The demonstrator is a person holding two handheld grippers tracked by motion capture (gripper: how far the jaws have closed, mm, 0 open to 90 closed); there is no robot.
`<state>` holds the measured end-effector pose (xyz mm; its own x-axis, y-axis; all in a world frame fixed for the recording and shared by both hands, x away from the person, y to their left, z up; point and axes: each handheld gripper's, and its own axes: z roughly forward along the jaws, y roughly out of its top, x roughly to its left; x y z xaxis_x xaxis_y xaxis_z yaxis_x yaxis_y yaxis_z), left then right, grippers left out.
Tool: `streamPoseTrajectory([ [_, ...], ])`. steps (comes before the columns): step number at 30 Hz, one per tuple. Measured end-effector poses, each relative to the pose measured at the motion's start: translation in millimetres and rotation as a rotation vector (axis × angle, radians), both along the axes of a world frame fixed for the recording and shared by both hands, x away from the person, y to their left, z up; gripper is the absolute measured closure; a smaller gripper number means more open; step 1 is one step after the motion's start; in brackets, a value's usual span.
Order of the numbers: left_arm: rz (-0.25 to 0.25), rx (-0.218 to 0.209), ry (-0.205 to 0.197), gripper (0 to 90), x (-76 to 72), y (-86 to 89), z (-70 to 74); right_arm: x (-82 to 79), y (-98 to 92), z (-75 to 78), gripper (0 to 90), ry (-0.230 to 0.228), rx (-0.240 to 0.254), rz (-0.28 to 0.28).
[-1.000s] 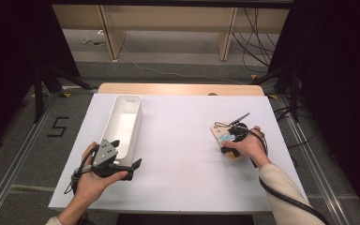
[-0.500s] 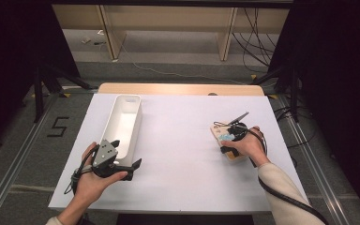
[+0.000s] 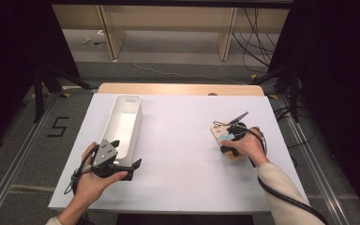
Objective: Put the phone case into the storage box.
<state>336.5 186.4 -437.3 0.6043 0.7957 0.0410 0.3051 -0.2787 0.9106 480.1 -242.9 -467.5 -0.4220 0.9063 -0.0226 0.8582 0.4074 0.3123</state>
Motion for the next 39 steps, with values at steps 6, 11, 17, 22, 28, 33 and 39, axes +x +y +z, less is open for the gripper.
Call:
streamPoseTrajectory([
  [6,0.001,-0.002,0.000,0.0,0.0,0.1,0.0,0.2,0.6,0.1,8.6,0.004,-0.002,-0.009],
  [11,0.000,-0.001,0.000,0.0,0.1,0.3,0.0,0.3,1.0,1.0,8.9,0.015,0.005,-0.018],
  [17,0.000,-0.001,0.000,0.0,0.1,0.2,-0.1,0.2,1.1,1.1,9.2,0.015,0.005,-0.020],
  [22,0.001,-0.001,0.000,0.0,0.0,0.3,-0.1,0.0,0.9,0.3,9.6,0.005,0.000,-0.018],
  [28,0.002,-0.002,0.000,0.0,0.0,0.4,-0.1,-0.2,1.4,1.2,10.0,0.013,0.008,-0.028],
  [33,0.003,-0.003,0.002,0.0,-0.1,0.4,-0.2,-0.2,1.1,1.0,10.4,0.008,0.005,-0.028],
  [39,0.004,-0.003,0.001,0.0,-0.1,0.5,-0.1,-0.3,0.8,0.9,10.8,0.003,0.002,-0.028],
])
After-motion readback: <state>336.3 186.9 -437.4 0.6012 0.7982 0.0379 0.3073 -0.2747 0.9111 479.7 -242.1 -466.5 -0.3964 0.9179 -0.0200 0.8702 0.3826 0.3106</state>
